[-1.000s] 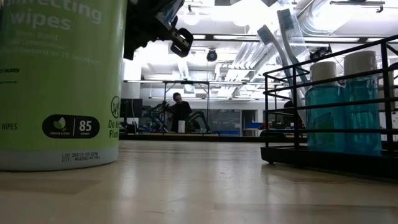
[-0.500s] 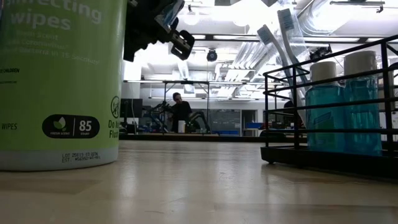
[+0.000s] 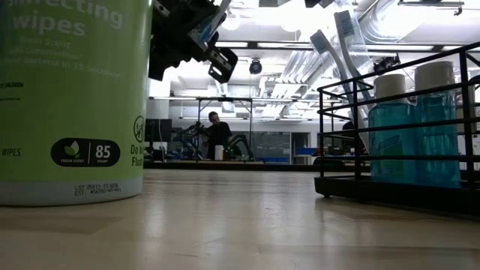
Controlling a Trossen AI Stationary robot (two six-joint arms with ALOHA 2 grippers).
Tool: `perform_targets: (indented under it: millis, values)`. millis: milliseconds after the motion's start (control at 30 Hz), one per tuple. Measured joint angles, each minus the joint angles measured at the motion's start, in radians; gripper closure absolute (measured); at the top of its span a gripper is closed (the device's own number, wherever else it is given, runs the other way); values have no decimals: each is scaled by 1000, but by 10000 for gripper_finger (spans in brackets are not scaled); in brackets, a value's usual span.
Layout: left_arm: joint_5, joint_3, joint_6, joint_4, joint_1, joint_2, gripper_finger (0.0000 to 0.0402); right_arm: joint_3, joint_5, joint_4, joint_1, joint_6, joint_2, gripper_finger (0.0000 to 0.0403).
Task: Pick & Place toothbrushing station
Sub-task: Put the blue toothbrush into the black mesh organizer
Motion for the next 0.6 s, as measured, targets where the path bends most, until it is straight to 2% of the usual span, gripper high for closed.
perform_targets:
  millis: [600]
  values:
    - [-27, 2, -6, 6, -8, 70, 396, -1, -58, 52, 32, 20, 54, 290]
